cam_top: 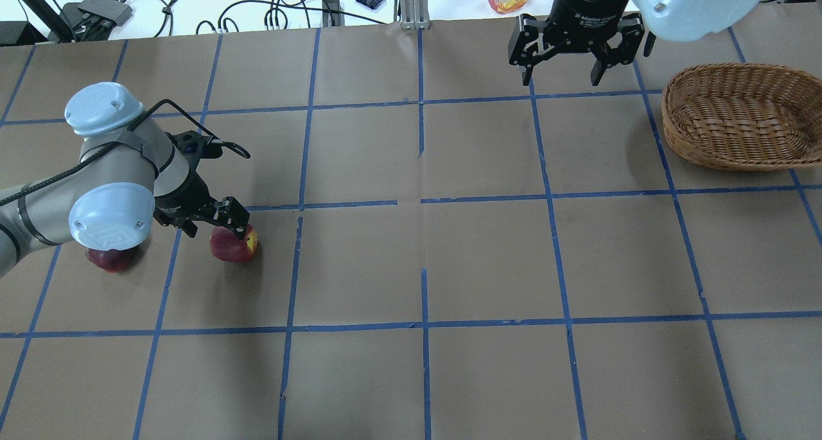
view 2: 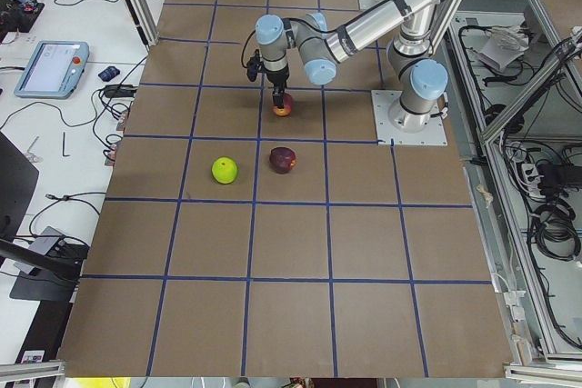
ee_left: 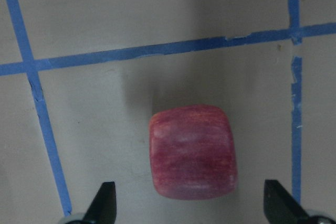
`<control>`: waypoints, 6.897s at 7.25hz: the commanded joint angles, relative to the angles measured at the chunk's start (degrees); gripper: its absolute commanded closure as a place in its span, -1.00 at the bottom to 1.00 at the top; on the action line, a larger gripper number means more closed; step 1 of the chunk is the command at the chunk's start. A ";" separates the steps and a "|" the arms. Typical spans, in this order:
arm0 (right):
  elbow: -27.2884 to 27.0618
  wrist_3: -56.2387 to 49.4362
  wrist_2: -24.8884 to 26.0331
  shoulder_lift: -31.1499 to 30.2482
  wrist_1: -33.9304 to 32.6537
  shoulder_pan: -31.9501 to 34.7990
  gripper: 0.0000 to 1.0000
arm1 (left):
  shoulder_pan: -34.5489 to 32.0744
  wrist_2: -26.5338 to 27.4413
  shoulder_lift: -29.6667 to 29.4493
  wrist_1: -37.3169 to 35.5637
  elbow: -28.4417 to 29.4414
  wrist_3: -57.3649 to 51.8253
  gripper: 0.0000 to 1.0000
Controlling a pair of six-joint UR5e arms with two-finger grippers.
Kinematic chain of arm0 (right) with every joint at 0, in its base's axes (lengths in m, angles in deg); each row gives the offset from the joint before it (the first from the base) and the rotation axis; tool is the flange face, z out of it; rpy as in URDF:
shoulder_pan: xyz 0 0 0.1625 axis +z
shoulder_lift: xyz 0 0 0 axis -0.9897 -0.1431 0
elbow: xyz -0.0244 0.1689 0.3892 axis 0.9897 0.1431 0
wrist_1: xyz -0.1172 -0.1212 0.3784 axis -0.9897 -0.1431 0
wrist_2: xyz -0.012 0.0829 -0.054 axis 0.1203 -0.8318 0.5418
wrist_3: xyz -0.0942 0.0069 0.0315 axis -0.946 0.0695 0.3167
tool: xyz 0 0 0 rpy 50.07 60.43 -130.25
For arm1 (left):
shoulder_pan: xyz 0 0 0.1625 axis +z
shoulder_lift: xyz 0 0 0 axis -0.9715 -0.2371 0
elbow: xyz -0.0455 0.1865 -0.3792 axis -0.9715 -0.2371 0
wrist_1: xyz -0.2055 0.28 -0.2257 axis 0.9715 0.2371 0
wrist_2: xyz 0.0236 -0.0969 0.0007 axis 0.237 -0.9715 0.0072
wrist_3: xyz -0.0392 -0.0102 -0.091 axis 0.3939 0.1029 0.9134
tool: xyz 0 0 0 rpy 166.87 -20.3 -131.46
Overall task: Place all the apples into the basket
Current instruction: 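Lower the left gripper onto the small red apple and grasp it, then carry the red apple with the left gripper to the table center and release, then move left gripper to the dark purple apple while right reaches the red apple, then grasp the purple apple with the left gripper while the right grasps the red apple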
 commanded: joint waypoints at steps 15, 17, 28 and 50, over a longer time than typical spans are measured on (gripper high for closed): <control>-0.26 0.04 0.07 0.10 -0.01 0.01 -1.00 | -40.47 -7.95 -17.13 -14.83 16.30 44.76 -0.50; -0.26 0.04 0.15 0.10 -0.01 0.01 -1.00 | -39.35 -7.69 -16.10 -18.91 16.65 43.88 -1.00; -0.43 1.09 -0.72 7.72 -0.43 1.57 -1.00 | 10.70 3.84 0.80 10.80 15.51 -33.39 -1.00; -9.34 -21.07 -0.81 9.92 -23.04 -19.63 0.42 | -26.54 -14.20 -9.19 -4.40 18.63 23.77 0.60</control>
